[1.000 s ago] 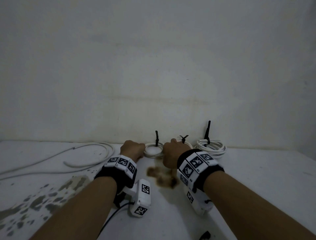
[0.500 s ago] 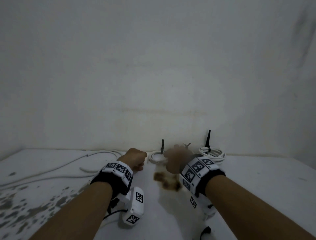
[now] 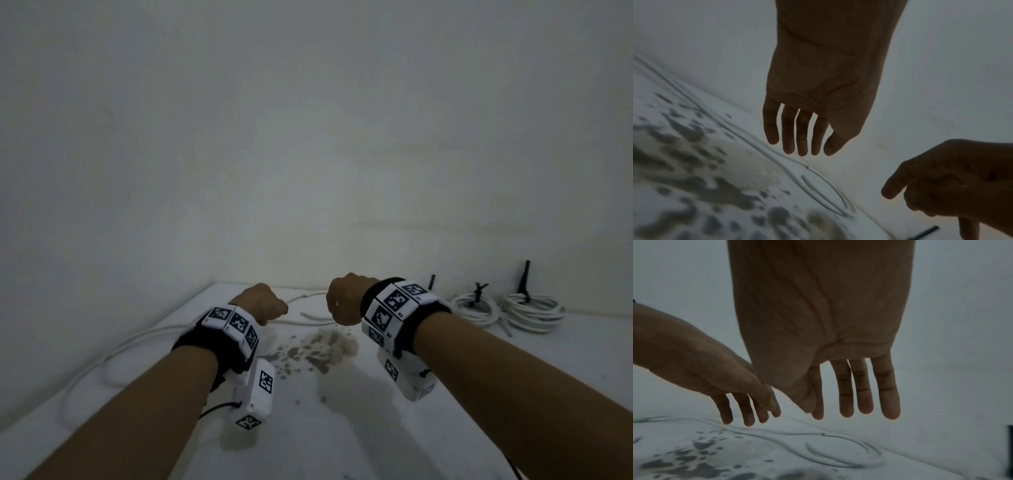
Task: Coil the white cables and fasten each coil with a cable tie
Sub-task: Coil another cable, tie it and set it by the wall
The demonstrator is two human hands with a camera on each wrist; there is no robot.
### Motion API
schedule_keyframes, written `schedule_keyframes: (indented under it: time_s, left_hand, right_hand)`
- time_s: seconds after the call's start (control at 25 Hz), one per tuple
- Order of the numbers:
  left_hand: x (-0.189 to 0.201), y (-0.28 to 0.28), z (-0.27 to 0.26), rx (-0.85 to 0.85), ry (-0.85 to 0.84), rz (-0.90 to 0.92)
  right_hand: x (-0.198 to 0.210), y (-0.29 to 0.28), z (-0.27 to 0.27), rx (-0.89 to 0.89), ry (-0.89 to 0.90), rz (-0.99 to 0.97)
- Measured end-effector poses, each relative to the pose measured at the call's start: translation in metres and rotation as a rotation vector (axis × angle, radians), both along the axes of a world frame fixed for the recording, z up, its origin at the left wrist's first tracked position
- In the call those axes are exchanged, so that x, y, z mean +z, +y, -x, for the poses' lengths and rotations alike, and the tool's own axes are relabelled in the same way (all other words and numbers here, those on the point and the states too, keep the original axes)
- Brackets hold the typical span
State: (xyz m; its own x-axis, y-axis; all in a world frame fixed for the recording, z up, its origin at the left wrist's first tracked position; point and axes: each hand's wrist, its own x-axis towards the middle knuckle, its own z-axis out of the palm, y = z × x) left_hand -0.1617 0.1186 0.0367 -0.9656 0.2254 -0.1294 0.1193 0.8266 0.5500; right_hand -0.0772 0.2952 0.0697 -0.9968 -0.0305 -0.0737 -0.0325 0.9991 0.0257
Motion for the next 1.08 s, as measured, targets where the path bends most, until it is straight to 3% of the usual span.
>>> schedule_keyframes:
  time_s: [0.12,0.28,0.4,0.6,0.72,0.92,1.0,1.08]
  left_hand:
    - [0.001,-0.084,-0.001,0.147,0.045,0.106]
    - [-0.009,-0.183,-0.005,0.306,-0.017,0.226]
    - [-0.026,-0.219,-0.011,0.370,-0.039,0.190]
    - [-0.053,-0.226,-0.011,0.404,0.037,0.080]
    - [-0.050,-0.227,-0.006,0.471,-0.035,-0.138]
    - [-0.029,-0.217,-0.007,0.625,-0.052,-0.994]
    - [-0.006,-0.203,-0.015,0.566,0.048,-1.063]
    - [0.021,-0.182,-0.027,0.424,0.157,-0.991]
  right_hand:
    - [-0.009,-0.069,0.018,0.133,-0.017,-0.010]
    - [-0.025,-0.162,0.037,0.296,-0.084,-0.021]
    - [-0.048,-0.208,0.049,0.361,-0.060,-0.028]
    - [-0.065,-0.247,0.052,0.415,-0.163,-0.103]
    - [-0.062,-0.248,0.054,0.385,-0.188,-0.120]
    - [-0.043,-0.215,0.053,0.248,0.031,-0.035]
    - [-0.028,-0.199,0.051,0.173,0.161,0.025]
    - [-0.012,-0.183,0.050,0.093,0.288,0.117]
